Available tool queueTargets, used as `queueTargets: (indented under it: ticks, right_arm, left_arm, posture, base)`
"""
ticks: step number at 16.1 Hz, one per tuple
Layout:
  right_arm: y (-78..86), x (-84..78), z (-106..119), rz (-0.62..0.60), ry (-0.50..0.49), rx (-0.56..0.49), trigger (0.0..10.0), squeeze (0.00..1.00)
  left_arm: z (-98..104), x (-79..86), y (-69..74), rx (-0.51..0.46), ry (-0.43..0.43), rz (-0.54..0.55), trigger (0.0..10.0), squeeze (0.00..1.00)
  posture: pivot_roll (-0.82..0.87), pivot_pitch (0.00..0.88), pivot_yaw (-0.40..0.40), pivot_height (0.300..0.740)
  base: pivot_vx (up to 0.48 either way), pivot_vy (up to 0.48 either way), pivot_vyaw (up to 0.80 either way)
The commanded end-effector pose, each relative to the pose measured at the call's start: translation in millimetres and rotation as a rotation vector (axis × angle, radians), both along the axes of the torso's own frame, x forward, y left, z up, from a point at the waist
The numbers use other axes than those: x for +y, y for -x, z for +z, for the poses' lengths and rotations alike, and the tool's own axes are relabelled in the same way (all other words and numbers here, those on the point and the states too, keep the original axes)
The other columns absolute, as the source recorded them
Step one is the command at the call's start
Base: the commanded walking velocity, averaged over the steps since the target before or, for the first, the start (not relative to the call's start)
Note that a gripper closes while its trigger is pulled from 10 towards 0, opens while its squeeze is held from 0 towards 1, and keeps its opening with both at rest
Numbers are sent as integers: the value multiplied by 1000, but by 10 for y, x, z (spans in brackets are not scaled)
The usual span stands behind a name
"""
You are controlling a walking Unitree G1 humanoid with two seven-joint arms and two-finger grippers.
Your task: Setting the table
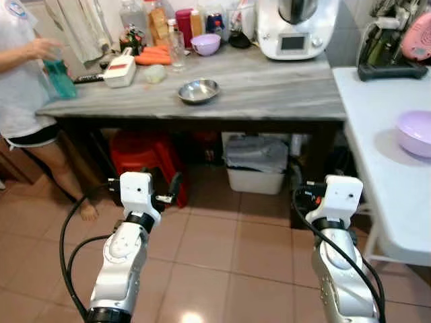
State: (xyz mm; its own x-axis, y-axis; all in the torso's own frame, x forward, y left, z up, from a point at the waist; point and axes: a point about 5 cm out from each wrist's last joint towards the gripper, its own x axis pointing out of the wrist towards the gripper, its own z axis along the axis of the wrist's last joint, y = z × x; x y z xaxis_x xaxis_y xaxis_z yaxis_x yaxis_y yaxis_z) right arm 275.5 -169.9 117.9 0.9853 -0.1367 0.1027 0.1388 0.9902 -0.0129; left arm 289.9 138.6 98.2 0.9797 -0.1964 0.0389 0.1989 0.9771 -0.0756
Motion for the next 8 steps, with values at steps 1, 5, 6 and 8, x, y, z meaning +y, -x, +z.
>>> queueTargets:
  ticks: [1,5,6,8]
  right_arm:
    - [-11,-17,38,-9,-3,-17,10000,0]
    - [-11,-16,44,-13,-7,-19,10000,0]
    - [-10,-19,41,-14,-7,-19,10000,0]
    - [-9,-22,39,-14,-7,-18,10000,0]
  left_arm:
    - [30,-16,-19,-13,-3,-17,10000,0]
    - [41,-8,-24,-17,0,-17,10000,0]
    - [40,-8,-25,-16,0,-16,10000,0]
    - [40,-12,-25,-16,1,-15,10000,0]
  posture:
    - [-27,0,126,740]
    - [-28,0,127,740]
    - [-27,0,126,740]
    - [-28,0,126,740]
  base:
    - [0,-382,0]
    - [0,-431,0]
    - [0,-382,-444]
    - [0,-429,-447]
